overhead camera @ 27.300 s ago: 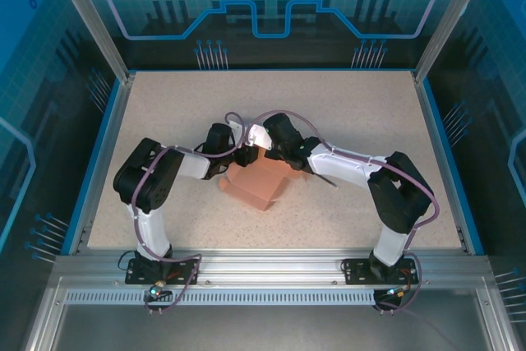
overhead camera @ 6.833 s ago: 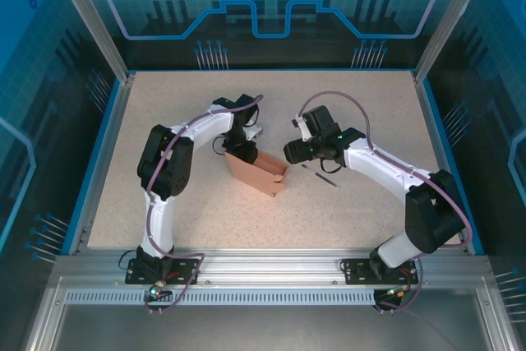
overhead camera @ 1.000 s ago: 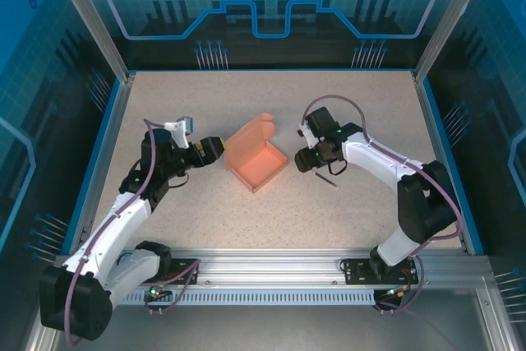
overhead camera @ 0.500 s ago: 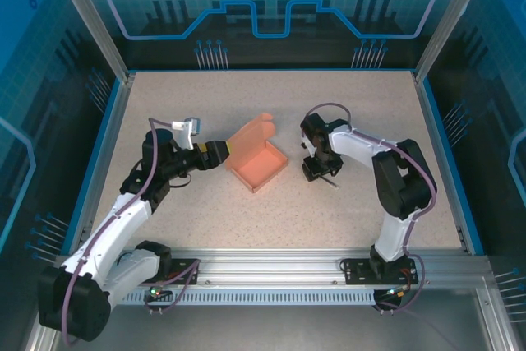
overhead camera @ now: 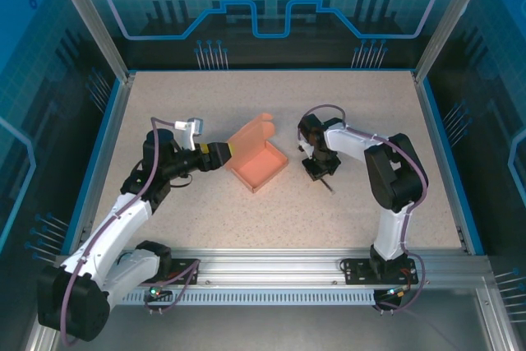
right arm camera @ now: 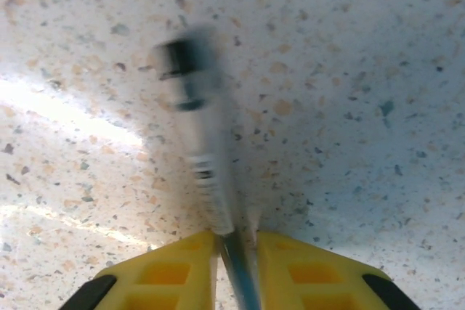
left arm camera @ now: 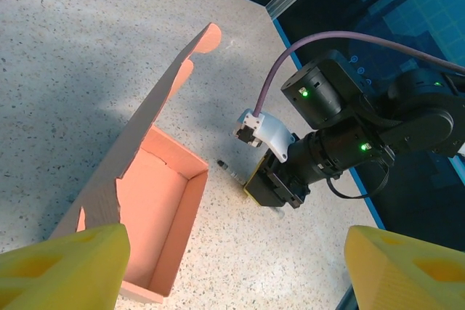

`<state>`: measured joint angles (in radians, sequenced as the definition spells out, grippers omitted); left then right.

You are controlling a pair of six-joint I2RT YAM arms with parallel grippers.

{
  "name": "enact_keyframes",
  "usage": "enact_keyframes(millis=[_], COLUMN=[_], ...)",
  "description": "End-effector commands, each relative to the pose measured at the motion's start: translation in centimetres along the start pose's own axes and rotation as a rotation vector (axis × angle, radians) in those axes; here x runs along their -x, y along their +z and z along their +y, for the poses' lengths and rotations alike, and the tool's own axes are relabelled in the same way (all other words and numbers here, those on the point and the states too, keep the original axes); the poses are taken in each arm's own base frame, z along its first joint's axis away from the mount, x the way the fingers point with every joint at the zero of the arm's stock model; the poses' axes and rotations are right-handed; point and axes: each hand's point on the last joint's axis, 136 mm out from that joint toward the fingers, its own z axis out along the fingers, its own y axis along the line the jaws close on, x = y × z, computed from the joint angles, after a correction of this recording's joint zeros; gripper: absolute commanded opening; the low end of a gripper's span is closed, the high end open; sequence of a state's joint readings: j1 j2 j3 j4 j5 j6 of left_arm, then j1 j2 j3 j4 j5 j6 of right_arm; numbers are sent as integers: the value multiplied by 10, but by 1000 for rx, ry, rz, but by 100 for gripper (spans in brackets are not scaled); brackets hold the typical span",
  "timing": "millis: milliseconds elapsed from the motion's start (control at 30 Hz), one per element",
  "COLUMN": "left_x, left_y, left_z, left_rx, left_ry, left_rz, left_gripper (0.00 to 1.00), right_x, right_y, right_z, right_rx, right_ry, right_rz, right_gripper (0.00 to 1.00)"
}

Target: Fold the paper box

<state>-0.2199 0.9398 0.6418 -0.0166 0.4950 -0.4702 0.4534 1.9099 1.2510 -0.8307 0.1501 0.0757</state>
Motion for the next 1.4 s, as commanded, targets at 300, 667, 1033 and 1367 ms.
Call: enact_keyframes(millis=[300,667,1033,1367], left_x=[0,4,3,1], left_y=[-1,-4,-13,-18], left_z=[2,17,14,12], left_rx=[21,116,124,125], left_ry=[23,19,31,44], left_rz=[-1,-30,-42,-50], left_gripper=[79,79,79,79], right_x=[12,51,97,120], right_y=[-38,-134,-126,-94], right_z=[9,83,148,167], right_rx=[90,598,765,753], right_ry=[47,282,428,531], right_rz=[-157,-561,-600,-575], right_gripper=[9,8,9,9])
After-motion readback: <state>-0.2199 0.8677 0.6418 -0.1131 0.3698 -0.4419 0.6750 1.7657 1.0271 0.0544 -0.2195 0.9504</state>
